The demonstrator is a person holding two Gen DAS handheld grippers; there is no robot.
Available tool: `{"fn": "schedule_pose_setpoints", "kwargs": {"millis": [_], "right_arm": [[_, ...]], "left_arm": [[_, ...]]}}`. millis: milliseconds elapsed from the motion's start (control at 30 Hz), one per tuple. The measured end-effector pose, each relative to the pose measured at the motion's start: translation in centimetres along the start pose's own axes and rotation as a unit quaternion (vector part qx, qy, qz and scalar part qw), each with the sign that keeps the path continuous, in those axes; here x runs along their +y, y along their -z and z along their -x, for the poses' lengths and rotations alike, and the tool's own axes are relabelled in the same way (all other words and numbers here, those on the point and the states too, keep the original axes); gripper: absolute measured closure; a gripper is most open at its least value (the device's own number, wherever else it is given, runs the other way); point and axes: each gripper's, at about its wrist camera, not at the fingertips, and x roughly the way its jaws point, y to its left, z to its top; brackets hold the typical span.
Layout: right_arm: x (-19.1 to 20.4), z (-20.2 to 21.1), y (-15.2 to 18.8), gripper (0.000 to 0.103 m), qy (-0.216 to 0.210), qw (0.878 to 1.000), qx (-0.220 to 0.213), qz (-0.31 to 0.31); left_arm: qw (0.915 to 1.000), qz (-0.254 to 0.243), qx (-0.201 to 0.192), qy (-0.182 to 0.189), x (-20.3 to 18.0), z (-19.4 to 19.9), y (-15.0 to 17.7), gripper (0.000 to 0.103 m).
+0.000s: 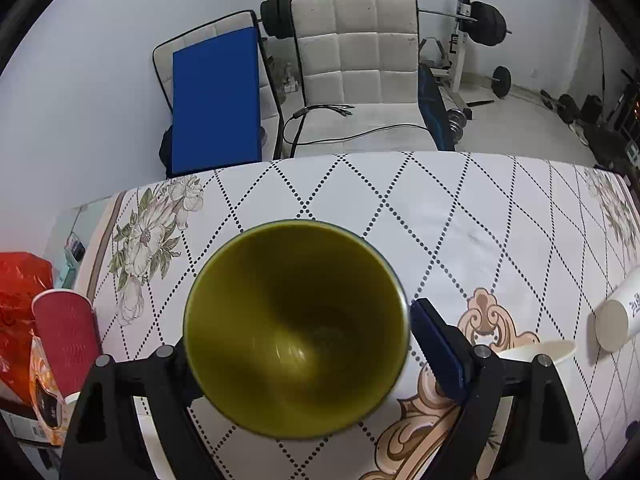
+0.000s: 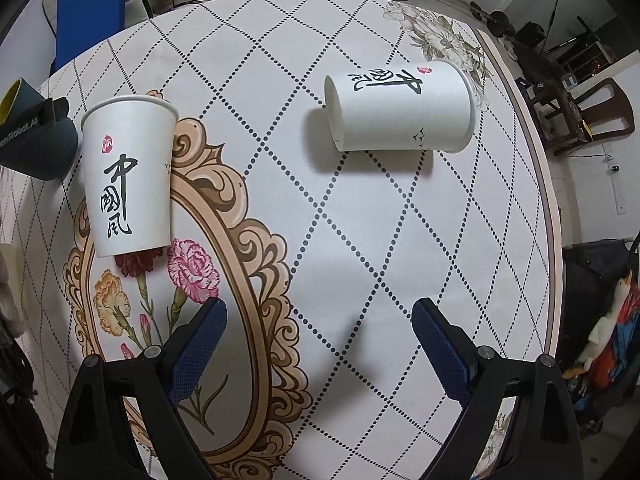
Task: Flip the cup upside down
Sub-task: 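Close the left gripper on the green mug's rim and lift it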
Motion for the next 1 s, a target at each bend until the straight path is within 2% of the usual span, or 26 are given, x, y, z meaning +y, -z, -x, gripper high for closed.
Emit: {"fn": "schedule_pose_setpoints", "kwargs": {"millis": [33,133,600,1000], "right_arm": [[0.0,0.0,0.0,0.007,0.0,1.0,0.0,0.0],[-0.1,0.0,-0.1,0.007,-0.002,1.0,-0.001,-0.001],[-1.1,1.6,0.2,0.007,-0.006,1.0,-0.012,-0.008],[-2.9,3.7,2.1,0.007,-0.017,1.0,-0.023,-0.011]], "left_arm": [[1.0,0.003,0.002,-0.001,0.1,-0.2,-0.1,0.025],[0.9999,0.014,0.003,0.0,0.6,-0.4,-0.2,0.033],[0.9997,0.021,0.007,0.007,0.7,0.3,-0.2,0.035],[0.9996,-0.001,0.012,0.024,-0.3,6.5,2.4,0.035]]}}
